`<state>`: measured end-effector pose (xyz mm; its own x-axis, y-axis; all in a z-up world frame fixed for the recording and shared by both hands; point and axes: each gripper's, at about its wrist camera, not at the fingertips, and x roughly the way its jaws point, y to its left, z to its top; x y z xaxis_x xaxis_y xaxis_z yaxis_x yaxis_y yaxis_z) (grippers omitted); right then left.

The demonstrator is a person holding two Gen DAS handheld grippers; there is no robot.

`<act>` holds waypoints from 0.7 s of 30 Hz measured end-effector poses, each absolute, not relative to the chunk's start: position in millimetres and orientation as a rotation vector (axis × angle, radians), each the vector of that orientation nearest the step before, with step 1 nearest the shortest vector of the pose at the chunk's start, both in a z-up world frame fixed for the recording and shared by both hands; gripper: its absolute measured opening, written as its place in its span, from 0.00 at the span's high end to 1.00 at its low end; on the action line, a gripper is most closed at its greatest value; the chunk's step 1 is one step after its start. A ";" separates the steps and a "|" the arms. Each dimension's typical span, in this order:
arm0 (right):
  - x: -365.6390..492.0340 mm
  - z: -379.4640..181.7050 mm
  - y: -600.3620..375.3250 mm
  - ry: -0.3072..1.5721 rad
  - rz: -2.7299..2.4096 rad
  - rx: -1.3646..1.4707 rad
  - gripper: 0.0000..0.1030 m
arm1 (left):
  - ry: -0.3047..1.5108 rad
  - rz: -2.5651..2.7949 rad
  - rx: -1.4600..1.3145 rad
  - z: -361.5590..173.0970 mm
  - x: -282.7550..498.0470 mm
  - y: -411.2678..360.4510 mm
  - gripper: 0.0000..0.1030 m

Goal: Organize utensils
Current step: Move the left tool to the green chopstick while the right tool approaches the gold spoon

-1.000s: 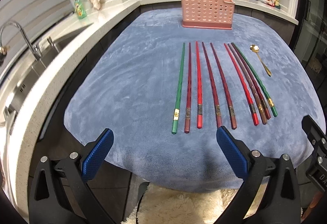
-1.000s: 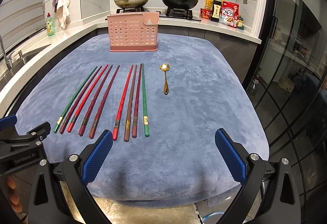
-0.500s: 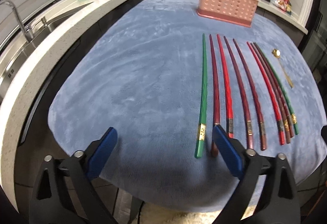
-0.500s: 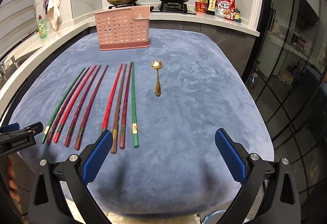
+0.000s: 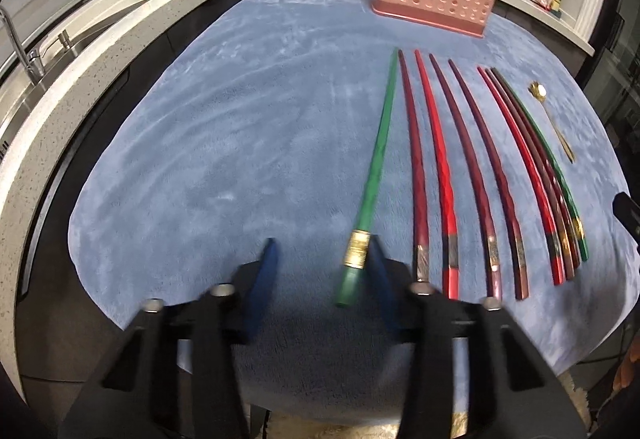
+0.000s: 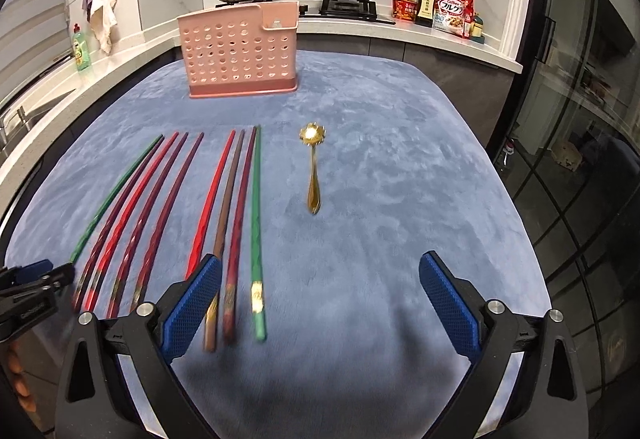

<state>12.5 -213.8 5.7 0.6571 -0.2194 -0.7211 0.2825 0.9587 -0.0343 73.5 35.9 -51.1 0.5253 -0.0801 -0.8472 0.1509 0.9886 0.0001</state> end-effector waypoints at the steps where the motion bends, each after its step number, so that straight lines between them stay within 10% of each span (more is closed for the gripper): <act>1: 17.9 5.1 -217.0 0.802 -0.283 0.085 0.15 | 1.009 -0.135 0.071 -50.7 75.7 37.0 0.77; 14: 89.2 -22.1 -254.9 0.834 -0.227 0.221 0.73 | 1.011 -0.112 0.078 -52.8 92.2 36.0 0.87; 21: 99.2 -43.0 -261.0 0.869 -0.192 0.309 0.87 | 1.003 -0.108 0.088 -54.1 91.3 34.9 0.87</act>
<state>99.2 -261.0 -43.0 0.6325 -0.0403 -0.7735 0.2899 0.9384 0.1881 91.3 34.9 -54.1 0.5331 -0.0502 -0.8445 0.1313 0.9910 0.0240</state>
